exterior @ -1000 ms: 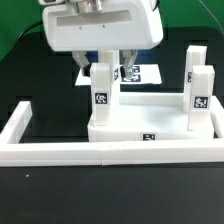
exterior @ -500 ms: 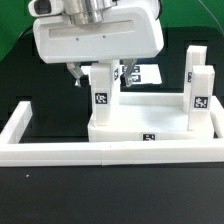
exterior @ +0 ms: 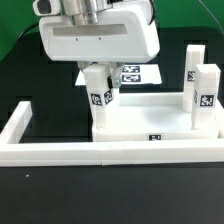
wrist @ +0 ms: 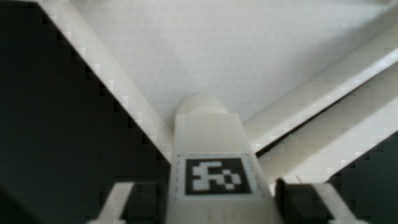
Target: Assemble desk
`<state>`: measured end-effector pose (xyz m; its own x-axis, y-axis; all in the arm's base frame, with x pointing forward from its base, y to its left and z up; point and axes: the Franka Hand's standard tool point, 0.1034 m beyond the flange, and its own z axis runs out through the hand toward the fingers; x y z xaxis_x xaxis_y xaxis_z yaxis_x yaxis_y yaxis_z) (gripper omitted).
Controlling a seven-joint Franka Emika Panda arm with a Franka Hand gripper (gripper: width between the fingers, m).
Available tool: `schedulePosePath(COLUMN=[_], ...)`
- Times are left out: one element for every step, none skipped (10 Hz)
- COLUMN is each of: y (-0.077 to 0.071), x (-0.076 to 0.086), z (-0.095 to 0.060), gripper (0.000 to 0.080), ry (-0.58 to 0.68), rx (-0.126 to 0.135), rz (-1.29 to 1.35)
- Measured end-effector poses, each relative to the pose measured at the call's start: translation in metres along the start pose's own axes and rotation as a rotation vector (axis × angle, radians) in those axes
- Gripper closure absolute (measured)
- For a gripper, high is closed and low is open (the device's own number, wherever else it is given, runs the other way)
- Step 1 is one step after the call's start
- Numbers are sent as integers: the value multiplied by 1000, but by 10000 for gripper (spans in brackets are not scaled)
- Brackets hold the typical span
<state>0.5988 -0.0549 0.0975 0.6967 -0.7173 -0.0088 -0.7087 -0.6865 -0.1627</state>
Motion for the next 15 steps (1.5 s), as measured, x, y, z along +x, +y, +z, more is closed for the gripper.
schedulePosePath(y=[-5, -11, -15, -14, -13, -12, -11, -11, -11, -10, -12, -15, -12, -11, -10], x=[1, 1, 3, 3, 3, 3, 2, 3, 3, 3, -1, -3, -6, -4, -4], z=[0, 0, -2, -2, -2, -1, -1, -1, -1, -2, -10, -17, -18, -17, -17], gripper=[513, 513, 513, 513, 512, 512, 462, 326, 326, 185, 161, 161, 152, 152, 151], ry=[4, 7, 5, -3, -13, -13, -13, -12, -12, -16, -37, -53, -78, -70, -70], rx=[2, 6, 13, 11, 7, 5, 3, 4, 4, -1, -4, 7, 10, 8, 9], rz=[188, 348, 511, 632, 708, 716, 700, 672, 670, 512, 262, 116, -46, -85, -148])
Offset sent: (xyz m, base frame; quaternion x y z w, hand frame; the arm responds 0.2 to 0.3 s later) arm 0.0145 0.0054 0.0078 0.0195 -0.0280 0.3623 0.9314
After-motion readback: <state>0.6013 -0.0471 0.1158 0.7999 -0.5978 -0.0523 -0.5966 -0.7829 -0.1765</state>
